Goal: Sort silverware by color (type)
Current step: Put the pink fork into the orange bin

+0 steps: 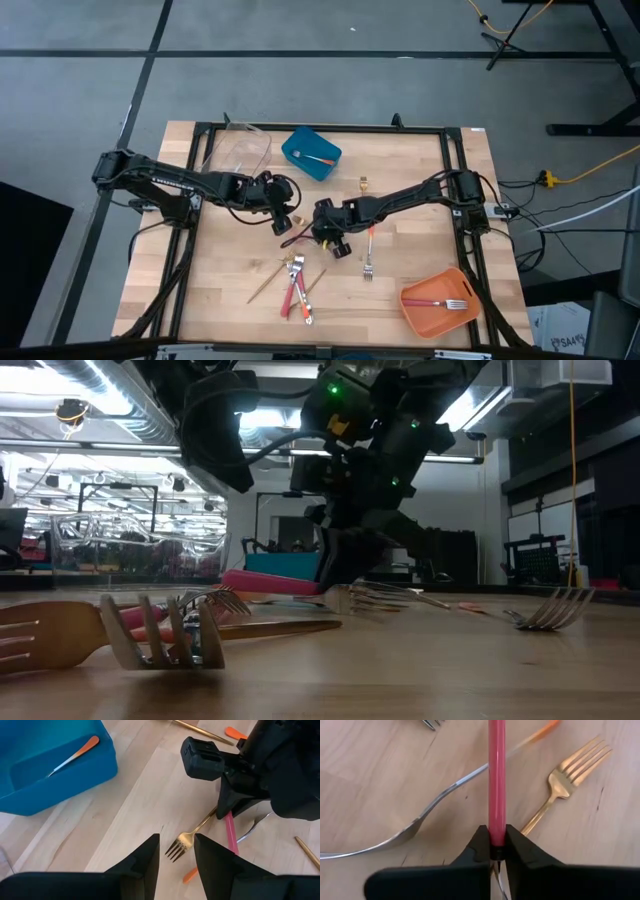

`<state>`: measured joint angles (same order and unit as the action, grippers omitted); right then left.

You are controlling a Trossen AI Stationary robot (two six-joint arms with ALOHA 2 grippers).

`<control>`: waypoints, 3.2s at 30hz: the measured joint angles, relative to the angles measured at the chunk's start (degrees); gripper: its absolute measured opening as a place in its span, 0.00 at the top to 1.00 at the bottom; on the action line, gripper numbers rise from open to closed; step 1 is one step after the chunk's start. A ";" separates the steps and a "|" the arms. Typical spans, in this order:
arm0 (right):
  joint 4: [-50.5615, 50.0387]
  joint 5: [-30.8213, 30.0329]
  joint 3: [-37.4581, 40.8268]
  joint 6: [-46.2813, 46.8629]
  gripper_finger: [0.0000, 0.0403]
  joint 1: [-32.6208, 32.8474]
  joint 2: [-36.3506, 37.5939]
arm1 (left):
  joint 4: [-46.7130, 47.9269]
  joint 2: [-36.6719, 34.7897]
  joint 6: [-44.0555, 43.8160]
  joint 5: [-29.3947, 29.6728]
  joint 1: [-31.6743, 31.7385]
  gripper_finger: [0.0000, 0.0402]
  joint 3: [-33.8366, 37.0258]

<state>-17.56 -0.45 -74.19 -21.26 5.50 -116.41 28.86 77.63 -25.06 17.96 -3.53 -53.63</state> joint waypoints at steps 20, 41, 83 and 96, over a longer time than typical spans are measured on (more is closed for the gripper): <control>-22.64 4.04 0.07 8.83 0.99 0.17 20.09 | -0.63 0.04 0.13 2.58 -0.02 0.71 0.04; -47.12 -5.48 0.02 55.64 0.98 33.12 38.27 | -1.18 0.04 0.13 2.36 -0.02 0.71 0.04; -25.12 -11.77 30.45 79.49 0.97 63.10 38.24 | -1.51 0.04 -0.38 2.32 -0.02 0.71 0.04; -26.17 -11.46 30.56 79.27 0.78 63.14 38.22 | -1.44 0.04 -3.10 -1.12 -0.39 0.71 0.04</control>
<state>-43.73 -11.90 -43.64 58.01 68.64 -78.19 27.42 77.67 -28.16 16.84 -3.92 -53.58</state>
